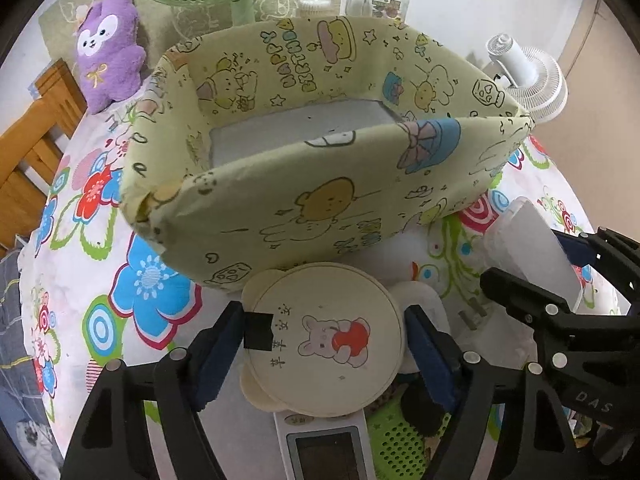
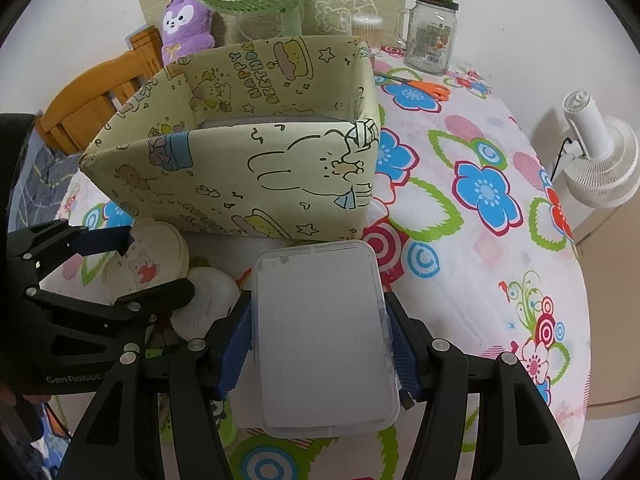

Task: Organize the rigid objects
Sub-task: 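Grasp the round bear-face mirror with the left tool while right holds the case, then carry the mirror and case over the fabric box with both tools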

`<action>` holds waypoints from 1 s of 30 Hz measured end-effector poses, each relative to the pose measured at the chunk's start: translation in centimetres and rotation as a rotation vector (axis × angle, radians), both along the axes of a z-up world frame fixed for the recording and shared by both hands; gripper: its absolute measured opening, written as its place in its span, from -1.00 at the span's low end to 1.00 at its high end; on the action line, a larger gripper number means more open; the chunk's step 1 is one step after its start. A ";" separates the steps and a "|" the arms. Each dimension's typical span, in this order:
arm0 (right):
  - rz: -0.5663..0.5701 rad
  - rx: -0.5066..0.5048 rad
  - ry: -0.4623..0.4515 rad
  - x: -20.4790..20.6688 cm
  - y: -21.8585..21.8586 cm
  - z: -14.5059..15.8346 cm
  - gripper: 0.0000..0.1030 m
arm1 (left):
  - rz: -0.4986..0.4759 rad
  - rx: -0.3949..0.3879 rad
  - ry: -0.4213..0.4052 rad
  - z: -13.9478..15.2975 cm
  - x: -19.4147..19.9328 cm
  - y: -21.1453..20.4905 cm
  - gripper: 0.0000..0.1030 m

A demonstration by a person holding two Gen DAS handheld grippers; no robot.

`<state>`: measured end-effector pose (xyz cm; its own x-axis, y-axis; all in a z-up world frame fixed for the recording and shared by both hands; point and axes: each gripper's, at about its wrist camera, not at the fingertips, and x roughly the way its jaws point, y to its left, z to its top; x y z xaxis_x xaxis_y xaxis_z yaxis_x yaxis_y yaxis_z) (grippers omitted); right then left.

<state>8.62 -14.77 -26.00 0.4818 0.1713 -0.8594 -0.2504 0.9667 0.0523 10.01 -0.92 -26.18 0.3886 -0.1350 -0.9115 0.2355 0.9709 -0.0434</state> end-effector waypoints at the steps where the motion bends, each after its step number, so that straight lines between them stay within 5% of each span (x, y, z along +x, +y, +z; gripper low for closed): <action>1: -0.001 -0.001 0.002 0.0 0.0 0.0 0.26 | 0.003 0.003 -0.001 0.1 0.0 0.0 0.58; 30: -0.009 0.033 -0.047 0.1 -0.7 5.3 0.26 | 0.063 -0.042 -0.094 6.8 -2.2 -0.4 0.54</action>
<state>8.75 -15.47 -20.72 0.5233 0.1951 -0.8295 -0.2450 0.9668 0.0728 7.85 -1.31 -19.43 0.4811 -0.1452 -0.8645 0.1788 0.9817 -0.0653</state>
